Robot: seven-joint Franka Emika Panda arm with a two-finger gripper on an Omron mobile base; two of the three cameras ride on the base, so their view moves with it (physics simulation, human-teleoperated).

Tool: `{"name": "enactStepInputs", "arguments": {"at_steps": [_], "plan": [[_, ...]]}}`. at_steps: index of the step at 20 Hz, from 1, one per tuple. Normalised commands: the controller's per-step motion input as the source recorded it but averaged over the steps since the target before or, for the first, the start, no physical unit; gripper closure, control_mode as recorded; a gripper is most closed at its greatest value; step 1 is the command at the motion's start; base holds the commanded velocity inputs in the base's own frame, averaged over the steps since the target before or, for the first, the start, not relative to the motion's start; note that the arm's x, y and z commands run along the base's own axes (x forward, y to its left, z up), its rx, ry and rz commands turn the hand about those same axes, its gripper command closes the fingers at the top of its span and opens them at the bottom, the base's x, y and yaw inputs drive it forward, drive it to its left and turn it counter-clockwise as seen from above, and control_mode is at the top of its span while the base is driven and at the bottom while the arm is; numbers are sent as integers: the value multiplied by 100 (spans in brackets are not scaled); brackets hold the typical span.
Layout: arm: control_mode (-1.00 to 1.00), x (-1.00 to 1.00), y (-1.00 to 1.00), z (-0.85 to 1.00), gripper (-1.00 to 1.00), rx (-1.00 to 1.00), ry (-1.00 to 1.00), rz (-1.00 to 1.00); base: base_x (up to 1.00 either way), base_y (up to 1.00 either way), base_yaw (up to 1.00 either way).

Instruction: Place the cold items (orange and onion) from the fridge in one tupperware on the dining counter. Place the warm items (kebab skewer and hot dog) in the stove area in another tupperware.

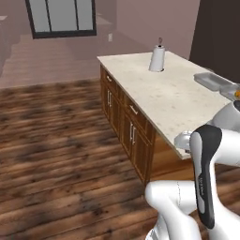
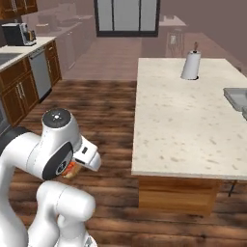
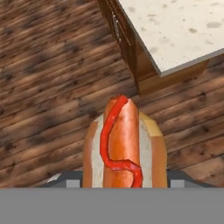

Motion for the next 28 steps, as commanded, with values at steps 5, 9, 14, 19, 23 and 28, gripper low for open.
{"name": "enactStepInputs", "arguments": {"at_steps": [5, 9, 14, 19, 23, 28], "plan": [[100, 0, 0, 0, 100, 0, 0, 0, 0, -100, -1], [100, 0, 0, 0, 100, 0, 0, 0, -2, -100, 0], [100, 0, 0, 0, 100, 0, 0, 0, 0, -100, 2], [100, 0, 0, 0, 100, 0, 0, 0, 0, -100, 7], [100, 0, 0, 0, 100, 0, 0, 0, 0, -100, 8], [100, 0, 0, 0, 100, 0, 0, 0, 0, -100, 9]]}}
